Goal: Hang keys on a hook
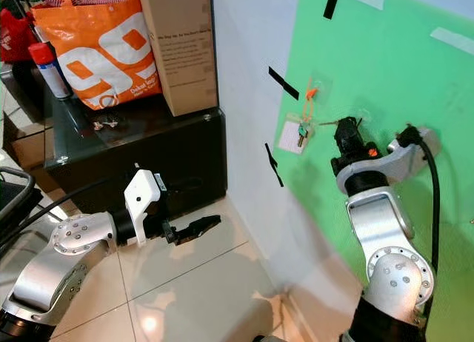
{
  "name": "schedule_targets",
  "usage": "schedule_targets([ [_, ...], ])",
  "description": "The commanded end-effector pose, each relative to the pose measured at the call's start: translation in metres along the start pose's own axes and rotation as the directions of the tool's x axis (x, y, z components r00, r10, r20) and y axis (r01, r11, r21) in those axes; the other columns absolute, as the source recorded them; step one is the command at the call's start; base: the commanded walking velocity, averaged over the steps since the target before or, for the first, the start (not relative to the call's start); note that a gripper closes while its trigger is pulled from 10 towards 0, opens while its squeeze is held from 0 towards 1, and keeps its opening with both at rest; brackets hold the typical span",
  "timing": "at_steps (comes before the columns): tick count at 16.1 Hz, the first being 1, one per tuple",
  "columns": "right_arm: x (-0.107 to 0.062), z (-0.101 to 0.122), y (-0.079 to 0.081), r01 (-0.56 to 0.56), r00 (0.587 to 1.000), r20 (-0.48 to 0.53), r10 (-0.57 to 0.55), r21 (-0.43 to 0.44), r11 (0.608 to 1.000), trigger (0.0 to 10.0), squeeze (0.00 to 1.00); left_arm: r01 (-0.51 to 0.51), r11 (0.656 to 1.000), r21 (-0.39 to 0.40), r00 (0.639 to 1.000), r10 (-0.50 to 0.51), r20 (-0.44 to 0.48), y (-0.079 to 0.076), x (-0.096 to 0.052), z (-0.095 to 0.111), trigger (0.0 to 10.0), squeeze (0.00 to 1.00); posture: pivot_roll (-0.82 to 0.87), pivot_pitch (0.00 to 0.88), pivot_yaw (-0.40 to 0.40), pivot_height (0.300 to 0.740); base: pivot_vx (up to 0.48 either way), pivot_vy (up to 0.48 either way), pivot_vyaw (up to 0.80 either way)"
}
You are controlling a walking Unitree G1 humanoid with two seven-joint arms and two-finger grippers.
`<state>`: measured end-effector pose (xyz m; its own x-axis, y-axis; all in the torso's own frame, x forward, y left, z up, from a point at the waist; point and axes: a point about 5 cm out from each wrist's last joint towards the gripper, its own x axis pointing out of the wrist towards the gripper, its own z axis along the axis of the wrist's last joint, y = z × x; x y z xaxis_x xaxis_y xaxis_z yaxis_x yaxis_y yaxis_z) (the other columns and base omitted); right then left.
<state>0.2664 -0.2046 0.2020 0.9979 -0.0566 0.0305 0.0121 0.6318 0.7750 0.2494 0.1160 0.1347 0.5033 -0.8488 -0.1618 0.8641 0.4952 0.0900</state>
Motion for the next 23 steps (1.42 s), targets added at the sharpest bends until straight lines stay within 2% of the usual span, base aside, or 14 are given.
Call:
schedule_targets([
  [1,-0.001,0.022,0.003,-0.01,0.994,0.11,0.007,0.03,0.999,10.0,0.0,0.003,1.0,0.017,1.0,-0.003,-0.003,0.002,0.0,0.002,10.0,0.0,-0.07,0.0,0.025,0.74,0.0,0.0,0.0],
  [4,0.002,0.034,0.0,-0.004,0.99,0.14,-0.02,0.172,0.985,10.0,0.0,0.004,1.0,0.017,1.0,-0.004,-0.003,0.002,0.0,0.002,10.0,0.0,-0.07,0.0,0.026,0.74,0.0,0.0,0.0],
  [6,0.003,0.04,-0.003,0.009,0.986,0.159,-0.042,0.205,0.979,10.0,0.0,0.002,1.0,0.016,1.0,-0.002,-0.003,0.002,0.0,0.002,10.0,0.0,-0.07,0.0,0.026,0.74,0.0,0.0,0.0],
  [7,0.004,0.043,-0.004,0.009,0.985,0.17,-0.042,0.191,0.982,10.0,0.0,0.002,1.0,0.015,1.0,-0.002,-0.003,0.002,0.0,0.002,10.0,0.0,-0.07,0.0,0.025,0.74,0.0,0.0,0.0],
  [8,0.004,0.045,-0.003,0.009,0.985,0.171,-0.034,0.147,0.989,10.0,0.0,0.001,1.0,0.015,1.0,-0.001,-0.003,0.002,0.0,0.002,10.0,0.0,-0.07,0.0,0.025,0.74,0.0,0.0,0.0],
  [9,0.003,0.045,0.001,-0.009,0.988,0.153,0.003,0.041,0.999,10.0,0.0,0.0,1.0,0.014,1.0,0.0,-0.003,0.002,0.0,0.002,10.0,0.0,-0.06,0.0,0.023,0.74,0.0,0.0,0.0],
  [11,0.001,0.038,0.009,-0.033,0.994,0.1,0.053,-0.199,0.98,10.0,0.0,-0.003,1.0,0.015,1.0,0.003,-0.003,0.002,0.0,0.002,10.0,0.0,-0.06,0.0,0.023,0.74,0.0,0.0,0.0],
  [12,0.001,0.036,0.01,-0.038,0.994,0.092,0.058,-0.207,0.978,10.0,0.0,-0.003,1.0,0.015,1.0,0.003,-0.003,0.002,0.0,0.002,10.0,0.0,-0.06,0.0,0.023,0.74,0.0,0.0,0.0],
  [14,-0.002,0.024,0.018,-0.084,0.994,0.035,0.108,-0.411,0.908,10.0,0.0,-0.004,1.0,0.016,1.0,0.004,-0.003,0.002,-0.001,0.002,10.0,0.0,-0.07,0.0,0.025,0.74,0.0,0.0,0.0],
  [15,-0.006,0.016,0.023,-0.141,0.988,-0.01,0.154,-0.465,0.874,10.0,0.0,-0.002,1.0,0.016,1.0,0.002,-0.003,0.002,0.0,0.003,10.0,0.0,-0.07,0.0,0.028,0.74,0.0,0.0,0.0],
  [17,-0.013,0.002,0.027,-0.213,0.976,-0.075,0.203,-0.494,0.843,10.0,0.0,0.001,1.0,0.015,1.0,-0.001,-0.003,0.002,0.0,0.003,10.0,0.0,-0.07,0.0,0.028,0.74,0.0,0.0,0.0],
  [20,-0.019,-0.008,0.028,-0.241,0.97,-0.105,0.218,-0.477,0.845,10.0,0.0,0.002,1.0,0.015,1.0,-0.002,-0.005,0.003,0.0,0.003,10.0,0.0,-0.07,0.0,0.031,0.74,0.0,0.0,0.0],
  [22,-0.026,-0.016,0.021,-0.198,0.979,-0.136,0.152,-0.447,0.872,10.0,0.0,0.002,1.0,0.015,1.0,-0.002,-0.007,0.002,0.0,0.003,10.0,0.0,-0.07,0.0,0.033,0.74,0.0,0.0,0.0],
  [23,-0.026,-0.021,0.007,-0.097,0.99,-0.135,0.039,-0.454,0.886,10.0,0.0,0.004,1.0,0.015,1.0,-0.004,-0.006,0.002,0.001,0.003,10.0,0.0,-0.07,0.0,0.033,0.74,0.0,0.0,0.0],
])
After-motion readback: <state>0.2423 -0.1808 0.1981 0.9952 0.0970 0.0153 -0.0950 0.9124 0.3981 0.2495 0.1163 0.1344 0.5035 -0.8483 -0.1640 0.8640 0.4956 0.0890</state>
